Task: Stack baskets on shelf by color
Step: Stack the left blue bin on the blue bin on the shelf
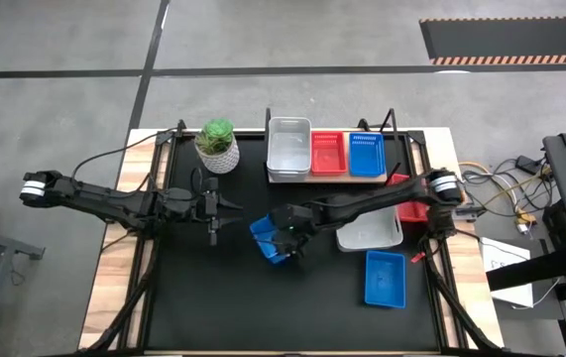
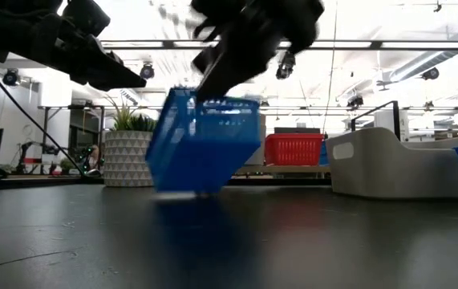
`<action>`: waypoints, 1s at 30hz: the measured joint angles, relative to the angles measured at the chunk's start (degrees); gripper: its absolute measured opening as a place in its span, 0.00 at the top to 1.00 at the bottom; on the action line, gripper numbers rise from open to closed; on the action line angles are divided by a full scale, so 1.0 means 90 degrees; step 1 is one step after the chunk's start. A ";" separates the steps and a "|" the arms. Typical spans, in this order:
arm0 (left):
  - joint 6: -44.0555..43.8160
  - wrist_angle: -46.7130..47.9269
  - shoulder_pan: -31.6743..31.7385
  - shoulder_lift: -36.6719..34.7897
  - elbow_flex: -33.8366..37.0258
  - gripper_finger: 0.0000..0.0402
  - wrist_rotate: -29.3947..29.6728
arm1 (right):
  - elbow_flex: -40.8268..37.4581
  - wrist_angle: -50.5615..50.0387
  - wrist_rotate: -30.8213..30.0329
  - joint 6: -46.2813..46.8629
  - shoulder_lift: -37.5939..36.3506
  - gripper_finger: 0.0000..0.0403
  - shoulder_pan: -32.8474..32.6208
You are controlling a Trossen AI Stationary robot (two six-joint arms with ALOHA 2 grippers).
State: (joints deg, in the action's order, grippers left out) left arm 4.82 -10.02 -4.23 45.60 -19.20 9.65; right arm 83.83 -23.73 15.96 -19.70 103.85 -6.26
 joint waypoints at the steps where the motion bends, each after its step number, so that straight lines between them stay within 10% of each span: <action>1: -0.0002 -0.0005 0.0000 0.0000 0.0000 0.71 0.0000 | -0.0020 -0.0203 -0.0116 -0.0081 -0.0190 0.97 -0.0018; 14: -0.0005 -0.0005 0.0000 0.0000 0.0000 0.71 0.0001 | -0.0732 -0.1153 -0.1739 -0.0887 -0.2762 0.97 0.0245; 30: -0.0002 -0.0003 0.0000 0.0001 0.0007 0.71 0.0000 | -0.3149 -0.0471 -0.1797 -0.1577 -0.5335 0.97 0.2839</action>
State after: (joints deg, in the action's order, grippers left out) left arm 4.80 -10.05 -4.23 45.62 -19.14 9.65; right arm 55.49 -27.97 -0.21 -33.89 55.84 19.29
